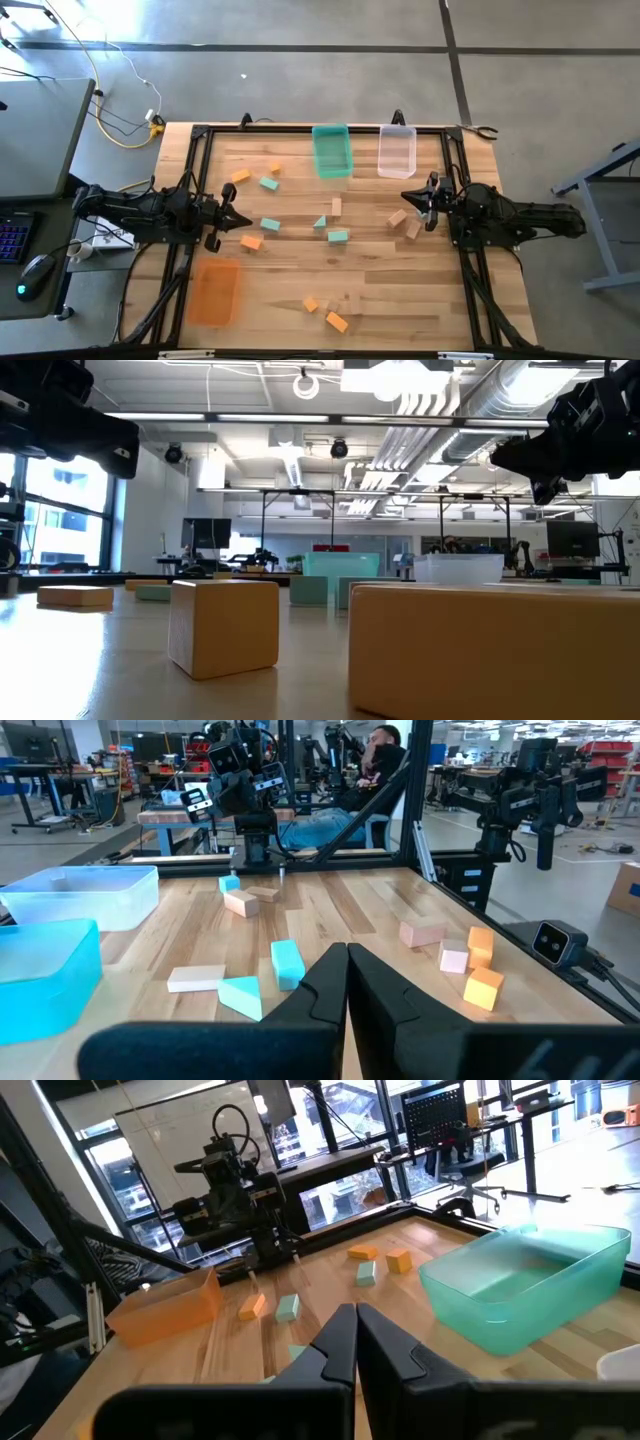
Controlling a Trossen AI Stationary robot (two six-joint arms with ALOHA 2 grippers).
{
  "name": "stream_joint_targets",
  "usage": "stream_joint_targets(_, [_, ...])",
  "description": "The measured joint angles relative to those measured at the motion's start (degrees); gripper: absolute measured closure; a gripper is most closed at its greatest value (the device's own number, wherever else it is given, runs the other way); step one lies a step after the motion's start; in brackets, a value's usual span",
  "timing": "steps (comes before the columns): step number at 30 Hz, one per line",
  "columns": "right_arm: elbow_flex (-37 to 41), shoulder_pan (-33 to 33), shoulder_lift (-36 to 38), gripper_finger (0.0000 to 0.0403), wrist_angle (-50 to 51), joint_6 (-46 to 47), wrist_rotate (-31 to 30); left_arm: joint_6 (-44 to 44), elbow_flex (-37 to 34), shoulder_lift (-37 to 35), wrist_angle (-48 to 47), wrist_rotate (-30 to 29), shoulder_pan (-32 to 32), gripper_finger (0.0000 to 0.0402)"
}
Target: Sort & place blocks by color
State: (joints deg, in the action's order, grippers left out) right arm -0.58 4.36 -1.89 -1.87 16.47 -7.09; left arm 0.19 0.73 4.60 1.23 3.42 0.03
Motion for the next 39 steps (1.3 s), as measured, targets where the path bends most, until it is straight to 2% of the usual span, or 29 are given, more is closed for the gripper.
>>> stream_joint_targets(9, [0.0, 0.0, 0.0, 0.0403, 0.0, 0.0, 0.0, -0.2, 0.0, 0.0, 0.1, 0.0, 0.0, 0.0401])
stream_joint_targets(17, [0.0, 0.0, 0.0, 0.0403, 0.0, 0.0, 0.0, -4.6, 0.0, 0.0, 0.1, 0.0, 0.0, 0.0401])
stream_joint_targets(25, [0.0, 0.2, 0.0, 0.0403, 0.0, -7.0, -0.9, -8.5, 0.0, 0.0, 0.2, 0.6, -0.1, 0.0401])
stream_joint_targets(39, [0.0, 0.2, 0.0, 0.0403, -0.3, -4.1, -0.9, -9.0, 0.0, 0.0, 0.1, 0.2, -0.1, 0.0401])
